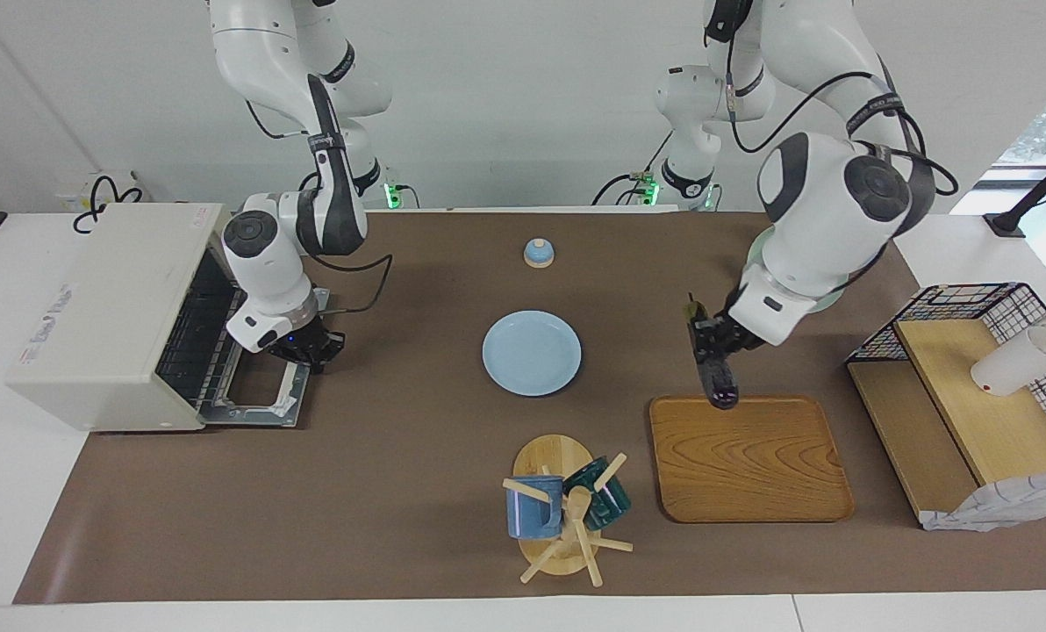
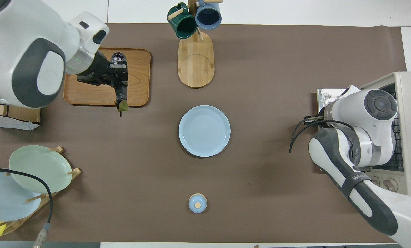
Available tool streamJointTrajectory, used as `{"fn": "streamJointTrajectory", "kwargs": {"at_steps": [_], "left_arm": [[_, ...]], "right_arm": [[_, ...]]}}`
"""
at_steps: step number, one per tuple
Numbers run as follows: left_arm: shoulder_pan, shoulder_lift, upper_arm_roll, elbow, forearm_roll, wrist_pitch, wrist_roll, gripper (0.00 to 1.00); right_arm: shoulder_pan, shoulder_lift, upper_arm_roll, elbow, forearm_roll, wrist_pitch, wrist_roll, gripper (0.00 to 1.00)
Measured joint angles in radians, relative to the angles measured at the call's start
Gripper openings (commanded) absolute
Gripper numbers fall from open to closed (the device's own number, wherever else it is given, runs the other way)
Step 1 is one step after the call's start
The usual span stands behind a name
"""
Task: Put eggplant into oven
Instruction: 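Carry the eggplant over the blue plate with the left gripper while the right gripper approaches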
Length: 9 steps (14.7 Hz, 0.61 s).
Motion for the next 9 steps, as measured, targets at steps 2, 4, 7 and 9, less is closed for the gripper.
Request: {"fn": "streamJointTrajectory", "kwargs": {"at_steps": [2,4,7,9], "left_arm": [[-0.084,-0.027,-0.002,-0.057,-0.008,0.014,-0.073,0.0],[-0.173,-0.05,-0.004,-0.158,-0.019,0.127,-0.13,0.0],[-0.295,-0.066,-0.005,-0.343,-0.025,0.369,-0.208,0.0],[-0.342,-0.051,-0.004,-0.407,-0.025,0.452,-0.234,0.0]], "right_arm": [[0.034,0.003,0.0,0.027,0.012,-0.032,0.04,0.0],[0.061,0.005,0.0,0.08,0.013,-0.103,0.068,0.0],[0.075,0.011,0.0,0.12,0.013,-0.148,0.08,0.0],[0.075,0.015,0.0,0.123,0.014,-0.164,0.105,0.0]]}}
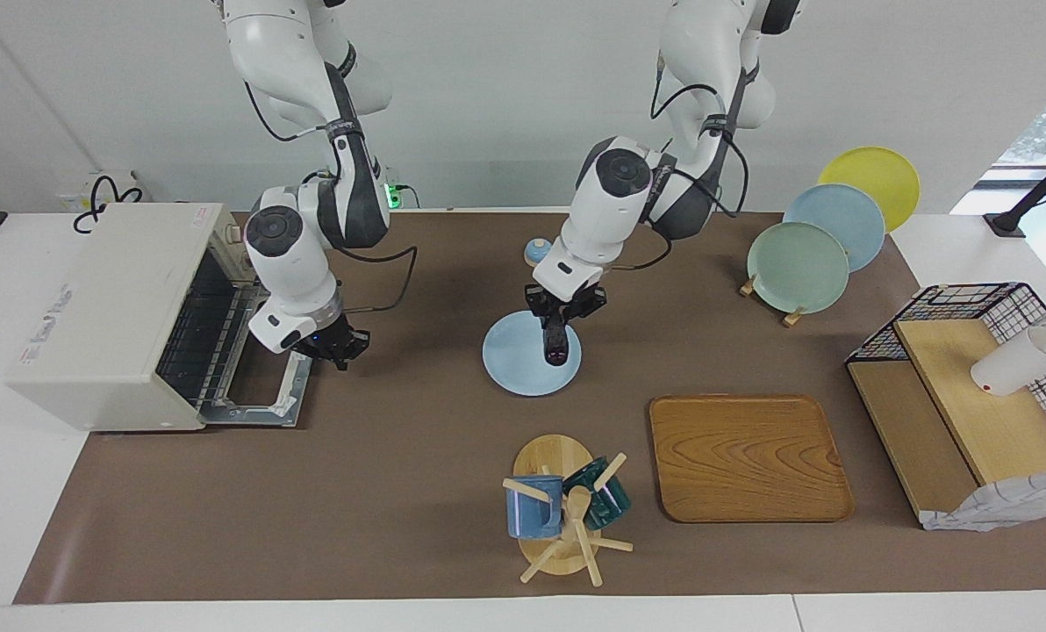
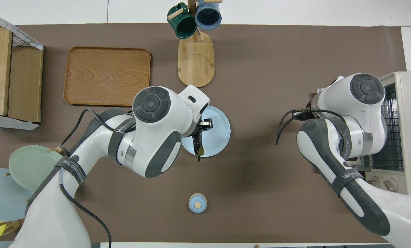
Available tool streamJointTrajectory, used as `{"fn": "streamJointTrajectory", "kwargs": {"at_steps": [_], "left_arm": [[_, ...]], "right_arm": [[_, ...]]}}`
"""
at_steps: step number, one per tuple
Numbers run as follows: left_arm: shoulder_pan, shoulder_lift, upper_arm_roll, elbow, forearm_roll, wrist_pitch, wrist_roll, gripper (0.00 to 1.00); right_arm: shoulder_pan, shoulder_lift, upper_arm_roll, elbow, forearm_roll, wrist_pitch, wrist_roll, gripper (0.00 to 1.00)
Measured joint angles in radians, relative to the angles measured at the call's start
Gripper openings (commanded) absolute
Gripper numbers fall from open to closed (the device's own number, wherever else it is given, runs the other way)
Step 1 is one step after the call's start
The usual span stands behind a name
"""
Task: Put eggplant into oven
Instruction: 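Carry the eggplant over the blue plate with the left gripper while the right gripper approaches, then take the eggplant with the right gripper while the left gripper releases and withdraws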
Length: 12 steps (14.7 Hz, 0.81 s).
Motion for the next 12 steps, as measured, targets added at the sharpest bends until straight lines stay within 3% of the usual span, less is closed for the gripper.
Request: {"fn": "streamJointTrajectory", "kwargs": {"at_steps": [6,7,12], "left_arm": [[-0.021,0.082,0.005,-0.019,0.0,0.092,-0.009,0.02],[-0.025,0.086,0.005,-0.019,0.0,0.094,-0.009,0.99],[-0.004,0.069,0.025,0.0,0.0,0.062,-0.001,1.0]], "right_arm": [[0.06,0.003,0.0,0.003,0.0,-0.008,0.173,0.02],[0.063,0.004,0.0,0.003,0.0,-0.008,0.189,0.09],[0.068,0.006,-0.002,0.004,0.0,-0.008,0.195,0.1]]}}
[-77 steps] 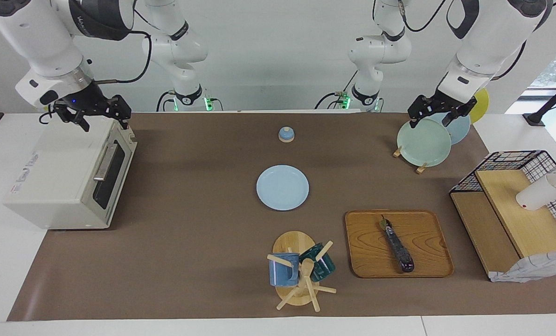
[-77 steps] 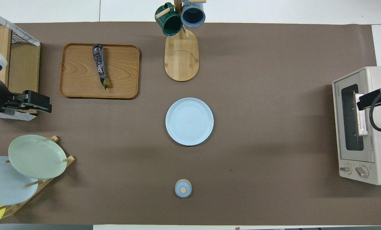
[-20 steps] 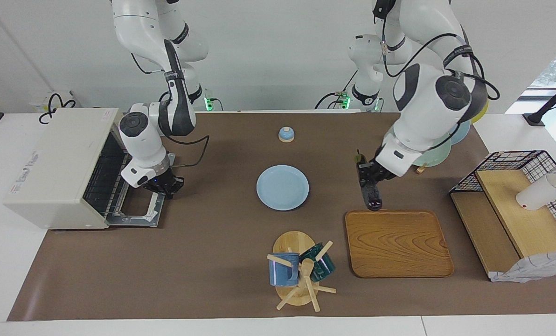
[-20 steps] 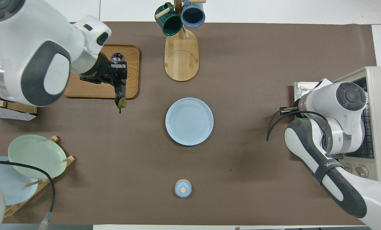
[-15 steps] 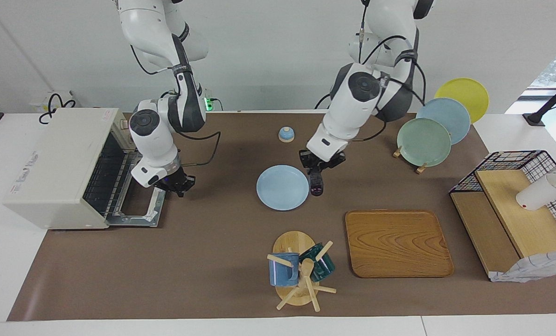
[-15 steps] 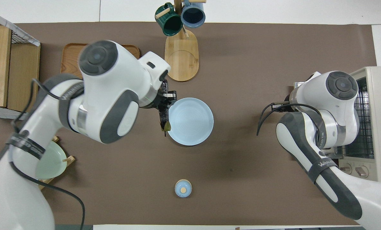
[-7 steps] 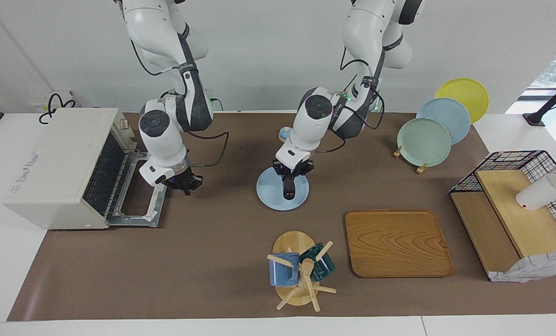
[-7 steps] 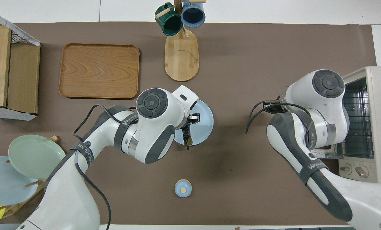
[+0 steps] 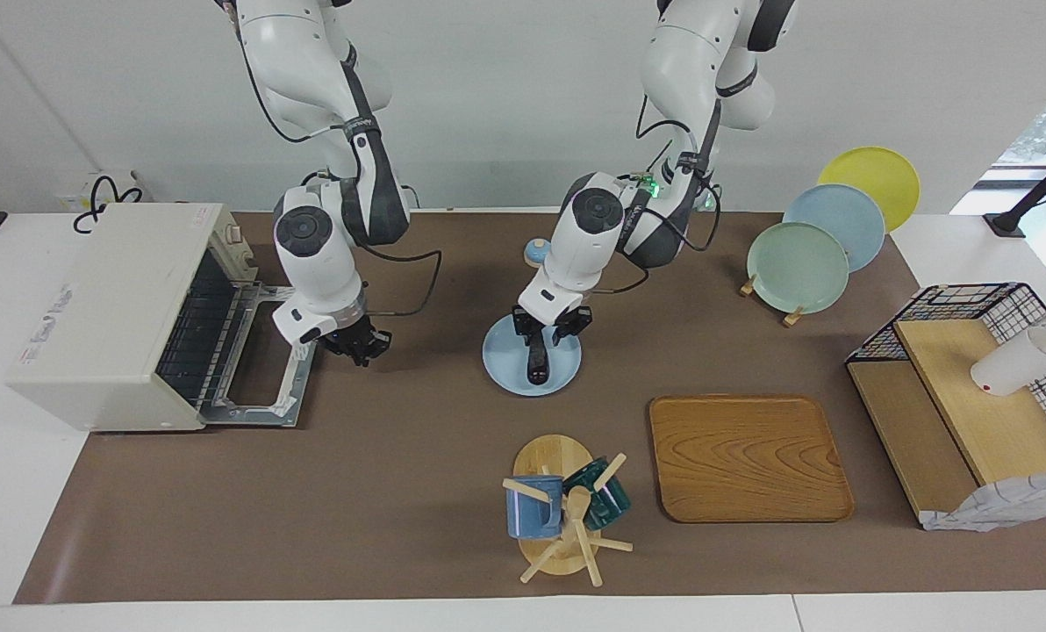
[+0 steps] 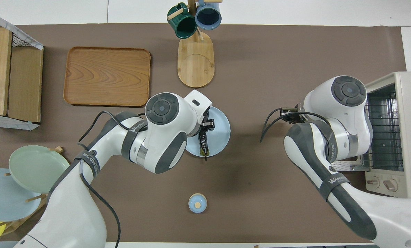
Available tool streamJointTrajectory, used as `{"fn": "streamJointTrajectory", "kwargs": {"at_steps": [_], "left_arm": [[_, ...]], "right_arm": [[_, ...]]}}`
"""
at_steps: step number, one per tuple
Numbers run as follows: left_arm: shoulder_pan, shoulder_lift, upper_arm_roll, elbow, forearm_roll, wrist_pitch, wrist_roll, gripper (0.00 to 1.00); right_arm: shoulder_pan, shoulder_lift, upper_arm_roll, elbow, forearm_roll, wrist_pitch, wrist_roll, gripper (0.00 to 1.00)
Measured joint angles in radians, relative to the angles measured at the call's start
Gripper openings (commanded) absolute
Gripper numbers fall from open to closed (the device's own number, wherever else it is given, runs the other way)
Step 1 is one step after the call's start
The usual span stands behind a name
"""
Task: Put eggplant into oven
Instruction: 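Take the eggplant with the right gripper while the left gripper releases and withdraws, then carry the eggplant with the right gripper toward the open oven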
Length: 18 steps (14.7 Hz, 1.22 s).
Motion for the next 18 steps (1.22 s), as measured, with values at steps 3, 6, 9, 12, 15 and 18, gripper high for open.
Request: {"fn": "streamJointTrajectory", "kwargs": {"at_steps": [3,6,9,12,15,18], "left_arm": [[0.126,-0.053,0.013,0.081,0.0,-0.172,0.102,1.0],[0.318,-0.118,0.021,0.172,0.027,-0.342,0.25,1.0],[0.448,-0.163,0.022,0.22,0.065,-0.454,0.374,1.0],[0.473,-0.218,0.02,0.227,0.114,-0.554,0.397,1.0],[0.471,-0.272,0.006,0.225,0.128,-0.644,0.397,1.0],[0.469,-0.312,0.005,0.193,0.129,-0.672,0.397,1.0]], "right_arm": [[0.02,0.001,0.001,0.005,0.0,0.0,-0.007,0.11],[0.107,0.002,0.005,0.084,0.0,-0.012,-0.014,0.36],[0.271,0.048,0.011,0.253,0.0,-0.081,0.095,0.38],[0.445,0.219,0.013,0.511,-0.015,-0.157,0.288,0.52],[0.543,0.336,0.011,0.566,-0.034,-0.071,0.338,0.65],[0.554,0.372,0.008,0.519,-0.044,0.01,0.338,0.62]]}}
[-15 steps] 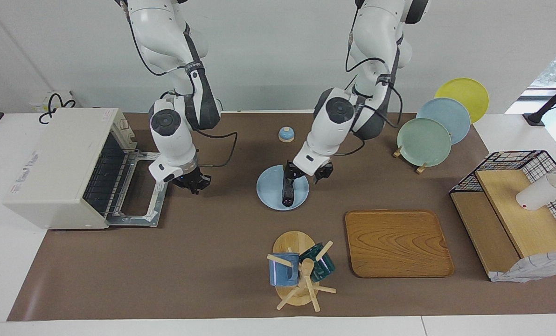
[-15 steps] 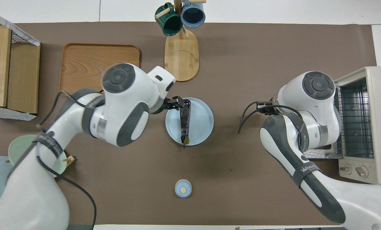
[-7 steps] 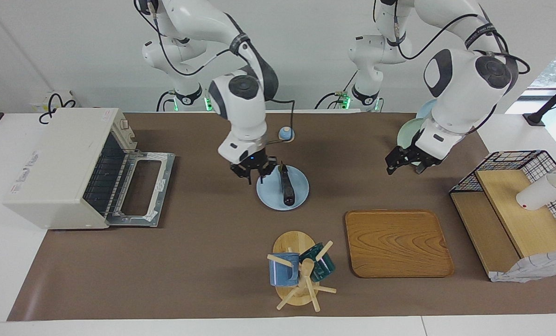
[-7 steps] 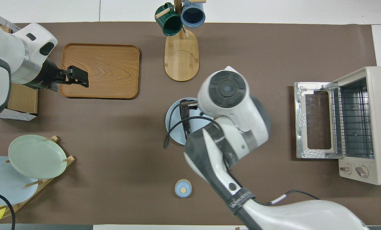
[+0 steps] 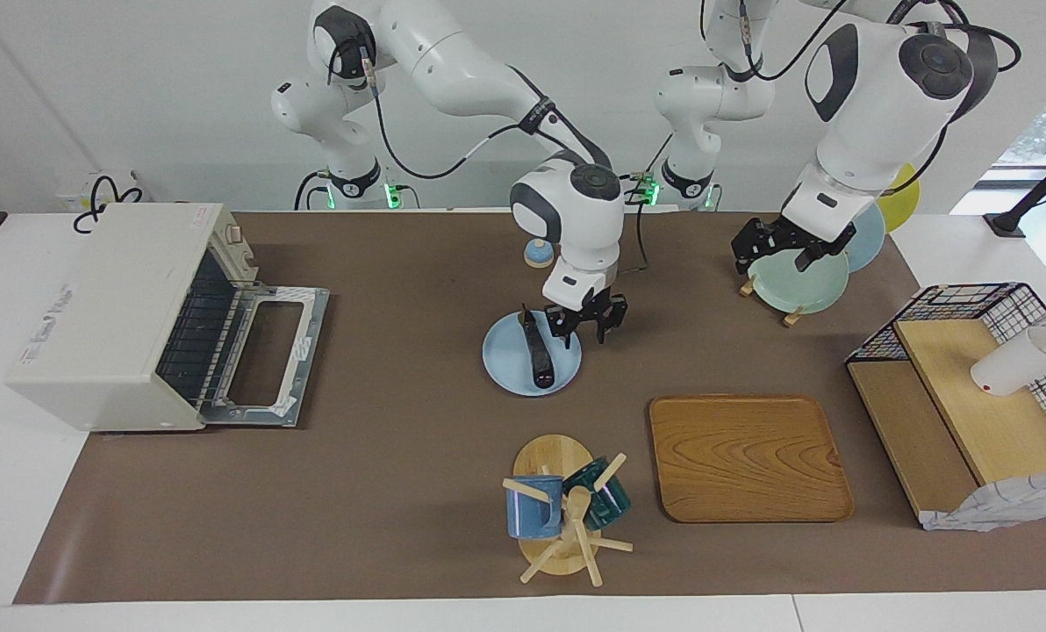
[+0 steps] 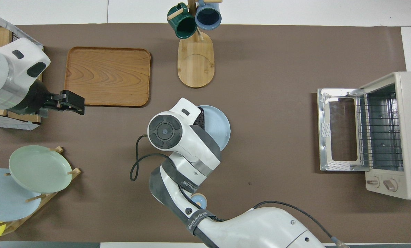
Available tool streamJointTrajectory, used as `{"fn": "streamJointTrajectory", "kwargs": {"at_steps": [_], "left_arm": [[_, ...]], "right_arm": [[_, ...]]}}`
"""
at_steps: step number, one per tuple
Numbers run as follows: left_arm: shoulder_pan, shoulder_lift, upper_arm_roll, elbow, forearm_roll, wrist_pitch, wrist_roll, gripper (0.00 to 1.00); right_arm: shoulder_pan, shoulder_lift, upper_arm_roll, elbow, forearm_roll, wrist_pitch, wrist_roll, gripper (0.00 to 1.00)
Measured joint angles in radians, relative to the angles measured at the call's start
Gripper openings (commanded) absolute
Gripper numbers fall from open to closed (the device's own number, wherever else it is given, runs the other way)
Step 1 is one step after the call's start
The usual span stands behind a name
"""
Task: Put eggplant into oven
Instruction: 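Carry the eggplant with the right gripper toward the open oven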
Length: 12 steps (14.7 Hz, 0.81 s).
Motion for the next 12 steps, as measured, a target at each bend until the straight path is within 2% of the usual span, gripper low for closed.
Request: {"fn": "streamJointTrajectory", "kwargs": {"at_steps": [5,6,7,12], "left_arm": [[-0.001,-0.016,0.0,-0.005,0.0,-0.028,0.0,1.0],[-0.001,-0.018,0.0,0.004,0.0,-0.044,0.0,1.0],[-0.001,-0.021,0.001,0.013,0.0,-0.062,0.0,1.0],[-0.001,-0.052,0.012,0.016,0.003,-0.1,0.012,1.0]], "right_arm": [[0.007,-0.012,0.0,-0.073,-0.071,0.037,-0.001,0.37],[0.015,-0.017,0.0,-0.089,-0.071,0.051,-0.001,0.26],[0.022,-0.022,0.0,-0.1,-0.071,0.057,-0.001,0.0],[0.029,-0.039,-0.002,-0.113,-0.099,0.046,-0.001,0.0]]}}
